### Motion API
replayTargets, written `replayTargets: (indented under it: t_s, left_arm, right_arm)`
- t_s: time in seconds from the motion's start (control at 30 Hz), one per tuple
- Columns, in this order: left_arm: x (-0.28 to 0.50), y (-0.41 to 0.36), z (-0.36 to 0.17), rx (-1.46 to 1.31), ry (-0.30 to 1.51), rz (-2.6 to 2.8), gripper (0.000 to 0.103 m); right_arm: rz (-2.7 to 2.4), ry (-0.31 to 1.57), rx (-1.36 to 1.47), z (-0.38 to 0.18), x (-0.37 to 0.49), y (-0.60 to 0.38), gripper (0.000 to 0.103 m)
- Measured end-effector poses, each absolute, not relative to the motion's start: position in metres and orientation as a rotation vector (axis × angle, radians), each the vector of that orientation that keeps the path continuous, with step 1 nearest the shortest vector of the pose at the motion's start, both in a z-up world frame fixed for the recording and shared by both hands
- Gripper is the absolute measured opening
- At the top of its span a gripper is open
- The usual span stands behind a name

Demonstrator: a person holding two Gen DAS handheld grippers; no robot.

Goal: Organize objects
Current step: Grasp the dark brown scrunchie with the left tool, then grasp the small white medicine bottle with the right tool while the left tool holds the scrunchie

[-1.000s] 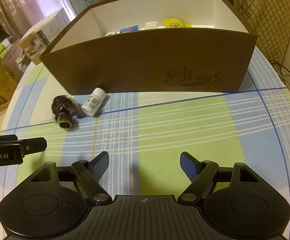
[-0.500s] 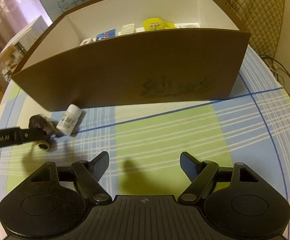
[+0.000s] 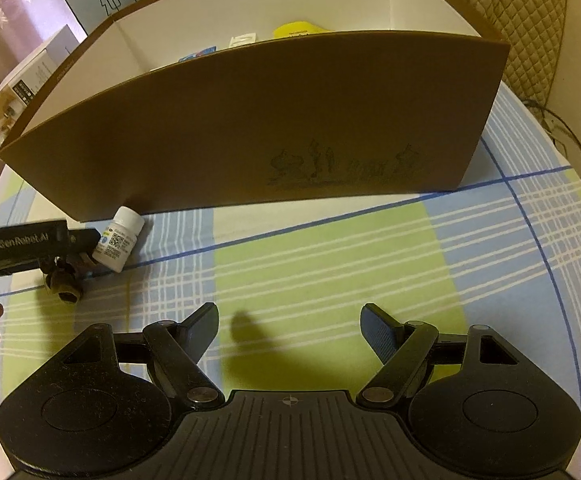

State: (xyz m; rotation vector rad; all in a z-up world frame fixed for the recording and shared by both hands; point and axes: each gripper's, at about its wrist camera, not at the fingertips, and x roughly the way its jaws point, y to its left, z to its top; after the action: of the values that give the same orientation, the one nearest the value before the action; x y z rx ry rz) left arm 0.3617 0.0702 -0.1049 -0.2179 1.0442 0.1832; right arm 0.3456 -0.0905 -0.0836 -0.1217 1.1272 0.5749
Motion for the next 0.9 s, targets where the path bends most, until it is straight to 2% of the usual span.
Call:
replayTargets:
  t_s: [0.1, 0.17, 0.27, 0.43, 0.83, 0.9]
  left_arm:
    - [0.358, 0.07, -0.109, -0.198, 1.045, 0.17, 0.073]
    - [0.354, 0.069, -0.109, -0.169, 1.033, 0.151, 0.06]
    - [0.347, 0.071, -0.109, -0.153, 1.021, 0.128, 0.048]
    - [0.333, 0.074, -0.108, -0.116, 1.017, 0.12, 0.033]
    - [0.309, 0.107, -0.104, -0.13, 1.037, 0.198, 0.031]
    - [0.308, 0.112, -0.104, -0.134, 1.038, 0.213, 0.031]
  right_arm:
    - [0.577, 1.127, -0.126, -0.084, 0.345, -0.088, 0.075]
    - [0.584, 1.128, -0.125, -0.084, 0.344, -0.087, 0.075]
    - [0.594, 1.129, -0.129, -0.084, 0.343, -0.084, 0.075]
    - [0.622, 1.126, -0.134, -0.084, 0.339, -0.078, 0.075]
    - [0.823, 1.026, -0.146, -0.075, 0.327, -0.016, 0.075]
    - [0.841, 1.001, -0.143, -0.073, 0.326, -0.003, 0.072]
